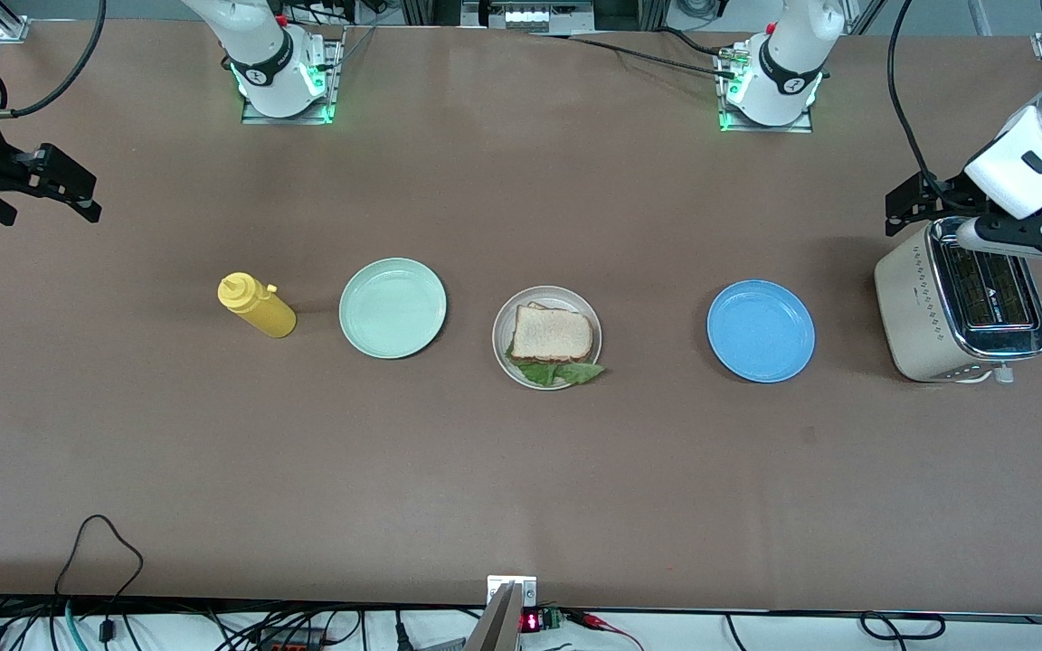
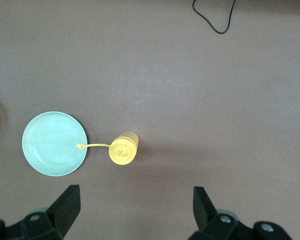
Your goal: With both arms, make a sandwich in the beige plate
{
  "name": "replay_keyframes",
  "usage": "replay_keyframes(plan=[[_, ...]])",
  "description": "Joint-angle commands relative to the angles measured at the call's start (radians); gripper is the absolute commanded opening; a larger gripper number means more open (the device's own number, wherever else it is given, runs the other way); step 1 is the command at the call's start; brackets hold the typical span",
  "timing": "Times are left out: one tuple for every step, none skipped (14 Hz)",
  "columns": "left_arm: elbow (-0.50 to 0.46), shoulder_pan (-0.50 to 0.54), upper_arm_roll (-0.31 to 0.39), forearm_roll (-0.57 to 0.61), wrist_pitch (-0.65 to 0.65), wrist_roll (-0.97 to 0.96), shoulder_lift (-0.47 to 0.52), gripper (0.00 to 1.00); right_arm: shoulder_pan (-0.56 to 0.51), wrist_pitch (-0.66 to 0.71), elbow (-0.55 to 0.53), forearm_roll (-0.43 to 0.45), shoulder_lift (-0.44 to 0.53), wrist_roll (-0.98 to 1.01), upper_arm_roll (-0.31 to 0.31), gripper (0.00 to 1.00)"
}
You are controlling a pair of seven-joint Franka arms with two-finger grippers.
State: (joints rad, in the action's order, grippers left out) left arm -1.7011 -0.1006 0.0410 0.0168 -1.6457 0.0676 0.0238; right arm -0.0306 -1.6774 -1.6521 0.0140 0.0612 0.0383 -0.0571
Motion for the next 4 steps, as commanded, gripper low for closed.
replay_keyframes(plan=[[0.040,0.006,0.005,-0.024,0.027,0.015,-0.022,1.00,0.000,0.004,0.012,-0.014,-0.001,-0.005,-0.001,1.00],[0.040,0.006,0.003,-0.024,0.027,0.012,-0.021,1.00,-0.002,0.004,0.014,-0.016,-0.001,-0.011,-0.001,1.00],[0.040,0.004,0.005,-0.024,0.027,0.012,-0.021,1.00,-0.002,0.004,0.014,-0.016,-0.001,-0.011,-0.001,1.00],[0.040,0.004,0.005,-0.024,0.029,0.014,-0.021,1.00,-0.003,0.004,0.014,-0.016,-0.001,-0.003,0.000,1.00]])
